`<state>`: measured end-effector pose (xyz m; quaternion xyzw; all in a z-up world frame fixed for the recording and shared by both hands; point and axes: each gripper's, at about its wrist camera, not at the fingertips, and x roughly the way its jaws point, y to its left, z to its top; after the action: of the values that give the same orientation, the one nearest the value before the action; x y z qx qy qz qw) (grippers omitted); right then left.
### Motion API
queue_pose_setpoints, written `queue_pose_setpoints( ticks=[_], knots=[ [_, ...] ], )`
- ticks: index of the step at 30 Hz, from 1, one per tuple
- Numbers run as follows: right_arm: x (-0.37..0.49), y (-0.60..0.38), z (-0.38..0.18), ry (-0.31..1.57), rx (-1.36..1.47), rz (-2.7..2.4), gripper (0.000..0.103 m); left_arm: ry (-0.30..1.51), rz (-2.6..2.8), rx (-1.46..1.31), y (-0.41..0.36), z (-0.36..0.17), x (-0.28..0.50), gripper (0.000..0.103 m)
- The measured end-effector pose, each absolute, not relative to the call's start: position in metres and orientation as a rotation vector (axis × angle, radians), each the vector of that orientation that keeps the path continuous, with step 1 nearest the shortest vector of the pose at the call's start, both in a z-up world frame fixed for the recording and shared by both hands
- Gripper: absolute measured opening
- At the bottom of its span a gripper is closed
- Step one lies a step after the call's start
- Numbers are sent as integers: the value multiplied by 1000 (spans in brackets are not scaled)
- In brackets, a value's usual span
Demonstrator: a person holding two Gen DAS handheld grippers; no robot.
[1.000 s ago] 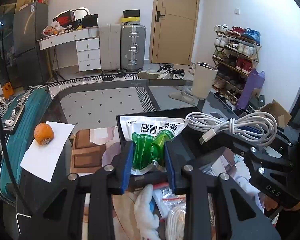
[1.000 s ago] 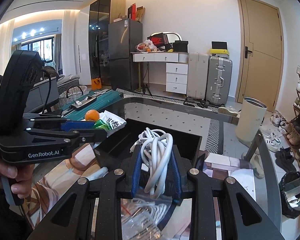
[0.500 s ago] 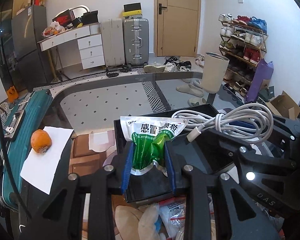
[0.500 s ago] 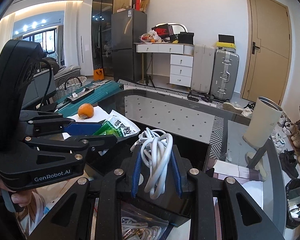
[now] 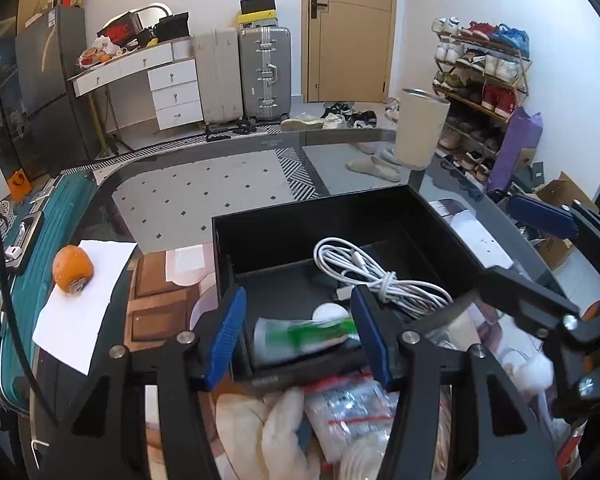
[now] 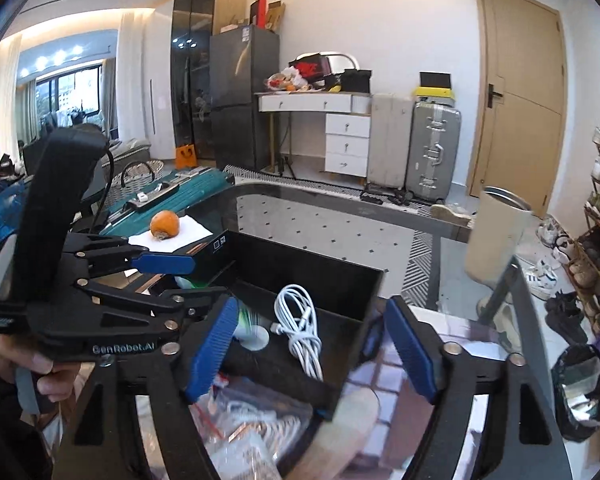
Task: Organize soft objects
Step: 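Pull both tools back out of the black box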
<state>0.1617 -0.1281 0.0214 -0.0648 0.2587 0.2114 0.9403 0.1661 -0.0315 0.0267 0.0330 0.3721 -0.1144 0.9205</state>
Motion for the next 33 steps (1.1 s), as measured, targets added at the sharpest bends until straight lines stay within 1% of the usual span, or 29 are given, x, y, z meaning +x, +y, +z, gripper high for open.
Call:
queue_pose_setpoints(
  ticks=[1,2,3,4,5,7,18,33],
  knots=[
    [155,-132,24,524,-125,422,86,762,-237,63,-29,28,162,60],
    [150,-137,25,521,-122,416,88,761,-245,57,-28,30,157,74],
    [144,-140,26,518,-120,409,90,755,-246,54,-26,32,153,83],
    [138,-144,27,519,-118,402,93,727,-233,53,-23,36,145,95],
    [133,-147,28,519,-116,397,97,689,-213,59,-21,39,135,100],
    [121,-151,29,521,-112,390,102,667,-178,83,-19,42,125,102],
    [69,-152,15,539,-107,344,102,635,-60,114,-8,33,81,103],
    [40,-164,2,568,-79,265,102,640,-52,67,1,18,48,103]
  ],
)
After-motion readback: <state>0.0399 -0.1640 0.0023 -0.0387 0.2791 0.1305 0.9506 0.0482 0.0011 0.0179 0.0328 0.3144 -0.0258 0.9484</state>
